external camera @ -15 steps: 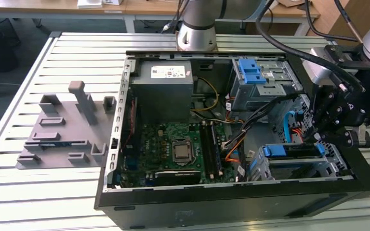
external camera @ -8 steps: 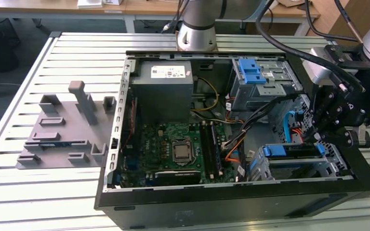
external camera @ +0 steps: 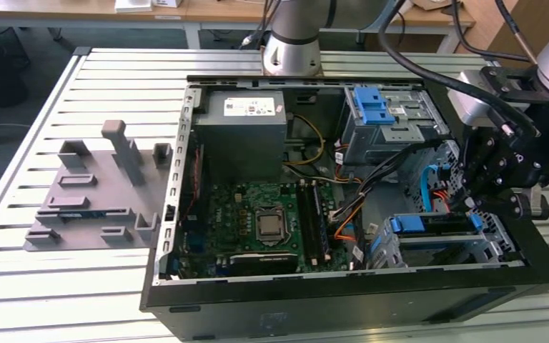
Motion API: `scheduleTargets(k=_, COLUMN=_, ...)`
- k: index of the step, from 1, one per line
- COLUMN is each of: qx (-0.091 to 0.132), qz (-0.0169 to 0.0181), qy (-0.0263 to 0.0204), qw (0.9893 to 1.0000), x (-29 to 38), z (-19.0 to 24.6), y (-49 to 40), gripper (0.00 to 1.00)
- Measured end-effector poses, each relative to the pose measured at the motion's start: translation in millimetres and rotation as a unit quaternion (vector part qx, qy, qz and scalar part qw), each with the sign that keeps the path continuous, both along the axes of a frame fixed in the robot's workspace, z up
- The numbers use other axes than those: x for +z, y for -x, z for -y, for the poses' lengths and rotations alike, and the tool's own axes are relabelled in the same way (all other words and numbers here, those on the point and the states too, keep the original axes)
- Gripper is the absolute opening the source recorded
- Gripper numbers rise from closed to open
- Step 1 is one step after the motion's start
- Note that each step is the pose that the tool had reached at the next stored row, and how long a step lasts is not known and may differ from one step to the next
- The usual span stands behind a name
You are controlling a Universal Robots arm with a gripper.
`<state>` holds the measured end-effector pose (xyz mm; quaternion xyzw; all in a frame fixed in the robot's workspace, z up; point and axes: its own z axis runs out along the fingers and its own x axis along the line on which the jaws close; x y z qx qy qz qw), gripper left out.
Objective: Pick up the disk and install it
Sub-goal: 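Insert the second disk wire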
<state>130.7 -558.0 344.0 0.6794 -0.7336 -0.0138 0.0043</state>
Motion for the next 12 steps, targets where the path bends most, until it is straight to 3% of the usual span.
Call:
scheduleTargets(k=5, qx=0.0, qz=0.0, qy=0.0002, qw=1.0, x=1.3, z=-0.1, y=1.8, gripper=0.11)
scheduleTargets(k=12, qx=0.0, qz=0.0, qy=0.0001, qw=1.0, x=19.4, z=-0.1, y=1.9, gripper=0.11)
